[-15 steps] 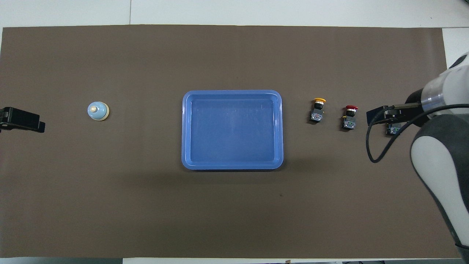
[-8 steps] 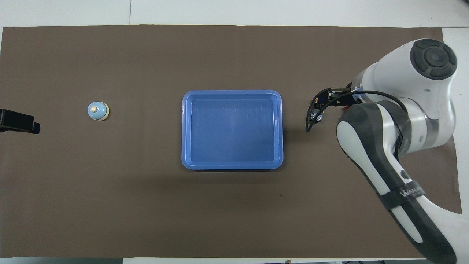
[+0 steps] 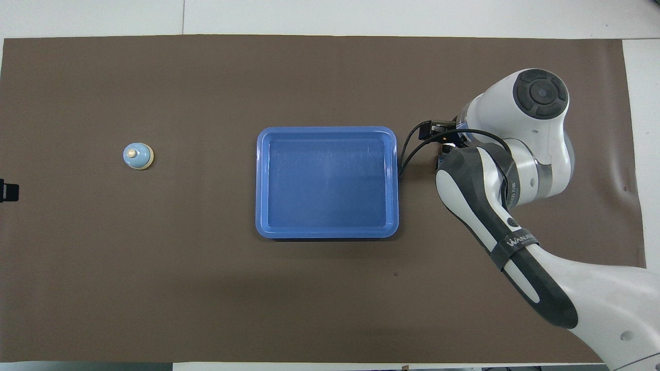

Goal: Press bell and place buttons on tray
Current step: 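Reach the right gripper to the yellow button and grasp it, then carry the yellow button into the tray and release it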

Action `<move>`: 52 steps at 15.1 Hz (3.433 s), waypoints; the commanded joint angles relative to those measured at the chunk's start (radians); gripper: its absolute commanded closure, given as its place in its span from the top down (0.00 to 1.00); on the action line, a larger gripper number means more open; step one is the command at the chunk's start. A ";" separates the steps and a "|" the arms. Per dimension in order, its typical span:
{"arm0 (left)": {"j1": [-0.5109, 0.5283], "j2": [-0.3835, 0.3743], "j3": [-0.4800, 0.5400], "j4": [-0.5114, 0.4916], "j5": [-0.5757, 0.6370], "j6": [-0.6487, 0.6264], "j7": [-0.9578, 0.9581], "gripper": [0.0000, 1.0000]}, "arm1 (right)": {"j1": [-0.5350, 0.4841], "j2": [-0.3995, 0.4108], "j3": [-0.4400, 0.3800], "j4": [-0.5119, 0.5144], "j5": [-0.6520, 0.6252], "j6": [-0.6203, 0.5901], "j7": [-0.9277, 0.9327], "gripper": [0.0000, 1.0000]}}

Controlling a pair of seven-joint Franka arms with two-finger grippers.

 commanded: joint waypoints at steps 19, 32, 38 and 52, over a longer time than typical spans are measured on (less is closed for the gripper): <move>-0.003 -0.007 0.007 -0.013 -0.013 -0.006 0.003 1.00 | -0.018 0.009 -0.004 -0.154 -0.018 0.148 0.055 0.16; -0.003 -0.007 0.007 -0.013 -0.013 -0.006 0.005 1.00 | 0.035 0.018 0.005 0.103 0.004 -0.138 0.063 0.00; -0.002 -0.007 0.007 -0.013 -0.013 -0.006 0.003 1.00 | 0.207 0.019 0.005 0.142 0.055 -0.176 0.188 0.00; -0.003 -0.007 0.007 -0.013 -0.013 -0.006 0.003 1.00 | 0.306 0.015 0.005 -0.113 0.053 0.151 0.234 0.74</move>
